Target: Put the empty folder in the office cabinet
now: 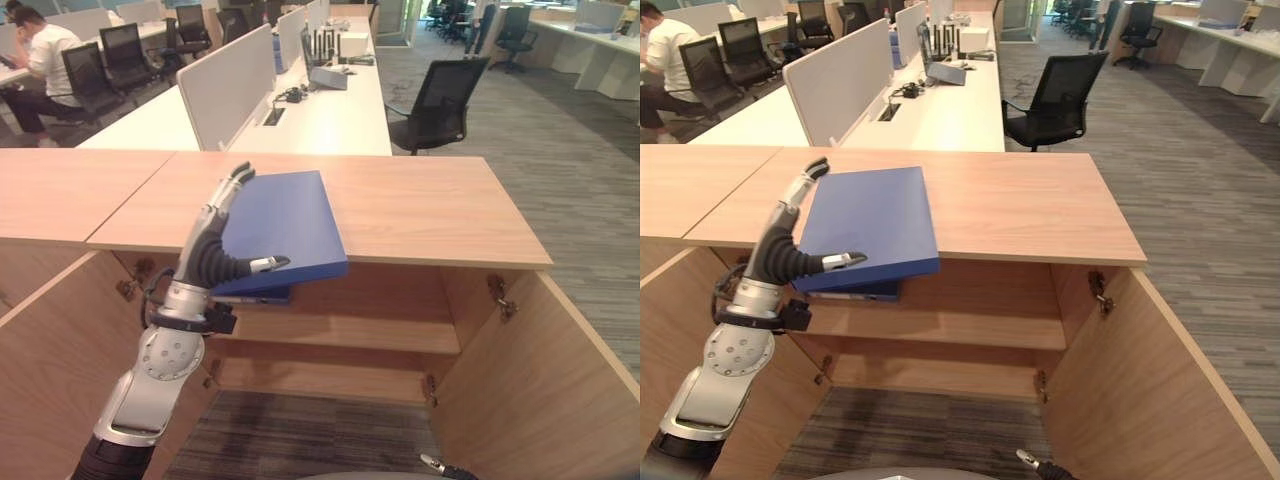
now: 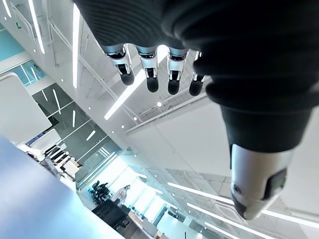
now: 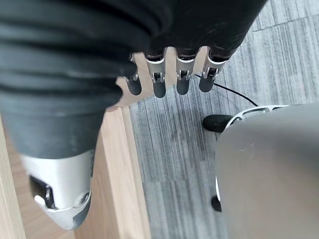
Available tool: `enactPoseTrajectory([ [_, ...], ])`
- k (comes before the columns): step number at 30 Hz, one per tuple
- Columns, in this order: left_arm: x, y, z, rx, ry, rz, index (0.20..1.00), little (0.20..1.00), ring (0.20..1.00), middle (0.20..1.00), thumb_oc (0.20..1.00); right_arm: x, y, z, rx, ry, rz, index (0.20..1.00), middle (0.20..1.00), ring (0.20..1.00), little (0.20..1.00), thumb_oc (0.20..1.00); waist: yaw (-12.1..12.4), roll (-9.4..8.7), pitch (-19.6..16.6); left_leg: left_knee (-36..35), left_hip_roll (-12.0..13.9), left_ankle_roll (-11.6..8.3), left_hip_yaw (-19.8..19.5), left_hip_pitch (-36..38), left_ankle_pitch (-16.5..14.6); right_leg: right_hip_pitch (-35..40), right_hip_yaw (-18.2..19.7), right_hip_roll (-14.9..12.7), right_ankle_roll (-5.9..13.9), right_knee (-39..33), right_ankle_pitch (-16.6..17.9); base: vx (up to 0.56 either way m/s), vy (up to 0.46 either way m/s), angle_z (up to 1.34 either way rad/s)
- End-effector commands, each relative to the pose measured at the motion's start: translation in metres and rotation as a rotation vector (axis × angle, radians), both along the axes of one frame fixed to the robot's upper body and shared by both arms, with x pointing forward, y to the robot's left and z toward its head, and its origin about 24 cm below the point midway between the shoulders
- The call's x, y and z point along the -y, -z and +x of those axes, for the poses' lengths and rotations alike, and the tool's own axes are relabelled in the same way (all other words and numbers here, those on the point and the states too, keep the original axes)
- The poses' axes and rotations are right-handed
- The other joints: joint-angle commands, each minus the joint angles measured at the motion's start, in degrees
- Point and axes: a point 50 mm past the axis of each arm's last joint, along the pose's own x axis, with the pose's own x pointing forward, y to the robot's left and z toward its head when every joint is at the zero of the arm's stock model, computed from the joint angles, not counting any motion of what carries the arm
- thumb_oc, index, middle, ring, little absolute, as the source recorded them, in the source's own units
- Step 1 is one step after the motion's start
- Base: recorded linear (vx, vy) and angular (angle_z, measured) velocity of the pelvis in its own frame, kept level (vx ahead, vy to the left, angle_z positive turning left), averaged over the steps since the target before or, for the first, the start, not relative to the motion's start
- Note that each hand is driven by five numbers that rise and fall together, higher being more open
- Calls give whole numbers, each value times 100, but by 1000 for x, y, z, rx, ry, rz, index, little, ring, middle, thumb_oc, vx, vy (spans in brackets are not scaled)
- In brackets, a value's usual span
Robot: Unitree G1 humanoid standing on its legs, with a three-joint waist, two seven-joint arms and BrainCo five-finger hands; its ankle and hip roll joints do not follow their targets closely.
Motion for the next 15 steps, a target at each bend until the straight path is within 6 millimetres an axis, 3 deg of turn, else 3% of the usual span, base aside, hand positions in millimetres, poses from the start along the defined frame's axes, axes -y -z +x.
enactPoseTrajectory([
  [1, 2, -16, 5, 92, -4, 77, 1000, 1000, 1000, 1000, 1000, -14, 4, -3, -57, -73, 13, 1000, 1000, 1000, 1000, 1000, -27, -301, 26, 24, -191, 89, -25, 161, -758, -41, 14, 231, 87, 31, -21, 0, 0, 0],
  [6, 1, 2, 25, 35, -82, 192, 1000, 1000, 1000, 1000, 1000, -12, 3, -3, -68, -75, -4, 1000, 1000, 1000, 1000, 1000, -97, -303, -8, 24, -177, 88, 9, 186, -770, -44, 69, 245, 82, 31, -15, -3, -11, -6],
  [15, 5, 18, 48, 35, -162, 427, 1000, 1000, 1000, 1000, 1000, -10, 3, -3, -85, -84, -21, 1000, 1000, 1000, 1000, 1000, -179, -293, -45, 24, -159, 84, 71, 220, -790, -45, 117, 263, 69, 31, -21, -4, -5, -3],
])
